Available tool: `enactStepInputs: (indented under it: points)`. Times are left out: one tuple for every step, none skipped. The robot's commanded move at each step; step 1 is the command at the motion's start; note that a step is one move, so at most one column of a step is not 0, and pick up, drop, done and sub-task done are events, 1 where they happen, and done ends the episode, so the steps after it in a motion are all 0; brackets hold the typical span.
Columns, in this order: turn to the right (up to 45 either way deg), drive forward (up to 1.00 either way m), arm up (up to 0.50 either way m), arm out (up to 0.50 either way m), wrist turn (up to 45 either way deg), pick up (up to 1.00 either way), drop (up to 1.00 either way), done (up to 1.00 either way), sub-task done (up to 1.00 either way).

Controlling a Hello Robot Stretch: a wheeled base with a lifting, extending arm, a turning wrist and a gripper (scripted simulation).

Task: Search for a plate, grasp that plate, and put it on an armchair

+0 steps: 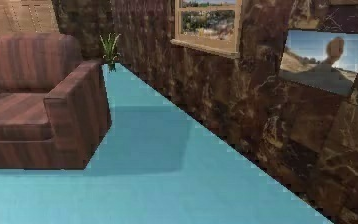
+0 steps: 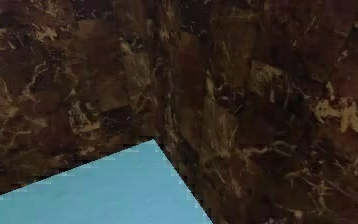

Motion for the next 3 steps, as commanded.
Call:
enactStepInputs:
  points:
    - [-6.0, 0.0, 0.0, 0.0, 0.0, 0.0, 0.0, 0.0, 0.0]
    - [0.0, 1.0, 0.0, 0.0, 0.0, 0.0, 0.0, 0.0, 0.0]
    - [0.0, 1.0, 0.0, 0.0, 0.0, 0.0, 0.0, 0.0, 0.0]
